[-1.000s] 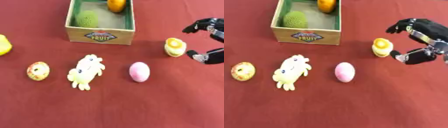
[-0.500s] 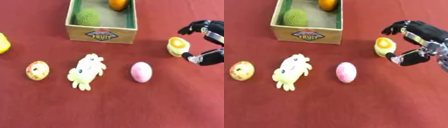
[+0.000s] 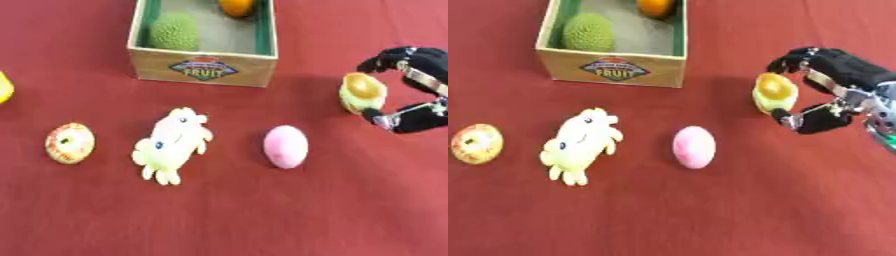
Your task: Pick up objects on the table and place them in the box.
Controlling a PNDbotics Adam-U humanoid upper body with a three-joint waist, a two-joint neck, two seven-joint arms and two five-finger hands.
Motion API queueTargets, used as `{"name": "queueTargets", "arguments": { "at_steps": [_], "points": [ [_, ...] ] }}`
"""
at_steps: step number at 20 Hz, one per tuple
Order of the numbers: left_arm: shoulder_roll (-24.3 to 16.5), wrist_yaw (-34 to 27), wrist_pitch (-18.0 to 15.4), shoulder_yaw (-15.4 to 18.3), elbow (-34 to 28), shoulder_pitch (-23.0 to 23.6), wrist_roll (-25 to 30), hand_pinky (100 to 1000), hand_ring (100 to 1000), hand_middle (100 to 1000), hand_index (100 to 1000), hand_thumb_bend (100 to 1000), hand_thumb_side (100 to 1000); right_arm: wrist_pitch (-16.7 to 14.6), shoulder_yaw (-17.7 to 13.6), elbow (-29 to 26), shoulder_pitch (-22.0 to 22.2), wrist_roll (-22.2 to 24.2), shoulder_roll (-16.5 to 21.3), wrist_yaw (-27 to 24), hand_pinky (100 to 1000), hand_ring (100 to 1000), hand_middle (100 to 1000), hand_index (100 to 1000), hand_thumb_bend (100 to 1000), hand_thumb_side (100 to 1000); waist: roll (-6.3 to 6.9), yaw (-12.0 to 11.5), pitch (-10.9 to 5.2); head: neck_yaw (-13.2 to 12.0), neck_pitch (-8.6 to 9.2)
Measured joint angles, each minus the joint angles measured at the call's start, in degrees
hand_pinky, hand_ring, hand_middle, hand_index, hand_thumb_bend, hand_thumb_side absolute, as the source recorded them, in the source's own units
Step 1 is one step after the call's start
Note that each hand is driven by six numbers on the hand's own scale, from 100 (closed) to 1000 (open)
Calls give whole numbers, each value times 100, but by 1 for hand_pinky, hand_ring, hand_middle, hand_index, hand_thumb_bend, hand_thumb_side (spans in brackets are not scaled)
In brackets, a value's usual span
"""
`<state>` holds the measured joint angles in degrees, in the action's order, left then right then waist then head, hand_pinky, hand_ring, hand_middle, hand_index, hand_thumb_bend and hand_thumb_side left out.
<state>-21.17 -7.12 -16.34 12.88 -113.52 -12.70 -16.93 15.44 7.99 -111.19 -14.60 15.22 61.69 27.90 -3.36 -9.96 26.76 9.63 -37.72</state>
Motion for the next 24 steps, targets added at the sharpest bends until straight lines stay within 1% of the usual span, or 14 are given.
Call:
{"name": "queueTargets", "arguments": {
  "at_steps": [5,7,9,11,13,14,16,18,20,22,24],
  "points": [
    [1,0,-3,0,0,-2,-3,925,714,680,877,100,599,18,-56,145,10,-41,-50,126,840,808,758,845,368,100,3,-18,100,-3,27],
    [2,0,-5,0,0,-3,-4,925,713,679,877,100,599,21,-61,184,10,-56,-65,145,836,806,733,829,370,100,5,-24,128,-5,41],
    [3,0,-6,0,0,-4,-5,925,713,679,877,100,600,22,-61,206,1,-63,-94,146,832,801,709,811,316,100,7,-28,142,-5,45],
    [4,0,-6,0,0,-13,-5,925,713,679,878,100,600,27,-60,214,-5,-69,-97,146,830,798,706,807,304,100,11,-37,150,-1,48],
    [5,-2,-6,0,0,-25,-5,925,713,679,878,100,599,38,-58,244,-31,-76,-98,146,823,783,683,786,277,100,14,-56,151,4,49],
    [5,-3,-6,0,0,-28,-6,925,712,678,879,100,598,50,-57,255,-53,-85,-98,146,816,766,655,764,242,100,16,-63,151,10,49],
    [5,-11,-9,0,0,-33,-9,925,712,677,878,100,598,89,-54,292,-76,-125,-99,147,804,729,590,709,209,100,16,-66,150,19,52],
    [5,-19,-15,0,0,-36,-14,925,712,677,878,100,598,144,-53,318,-105,-211,-100,158,793,689,553,671,224,100,16,-78,144,35,53],
    [5,-23,-17,0,0,-36,-17,925,712,677,879,100,598,182,-49,342,-112,-336,-102,166,770,629,496,613,193,100,13,-90,117,46,54],
    [5,-24,-17,-1,0,-36,-18,925,711,676,879,100,598,205,-54,343,-136,-495,-102,169,758,603,470,579,165,100,7,-89,78,50,55],
    [5,-25,-17,-1,0,-36,-20,924,712,676,879,100,597,197,-60,275,-139,-667,-102,170,755,592,469,575,155,100,-1,-75,43,49,55]
  ]
}}
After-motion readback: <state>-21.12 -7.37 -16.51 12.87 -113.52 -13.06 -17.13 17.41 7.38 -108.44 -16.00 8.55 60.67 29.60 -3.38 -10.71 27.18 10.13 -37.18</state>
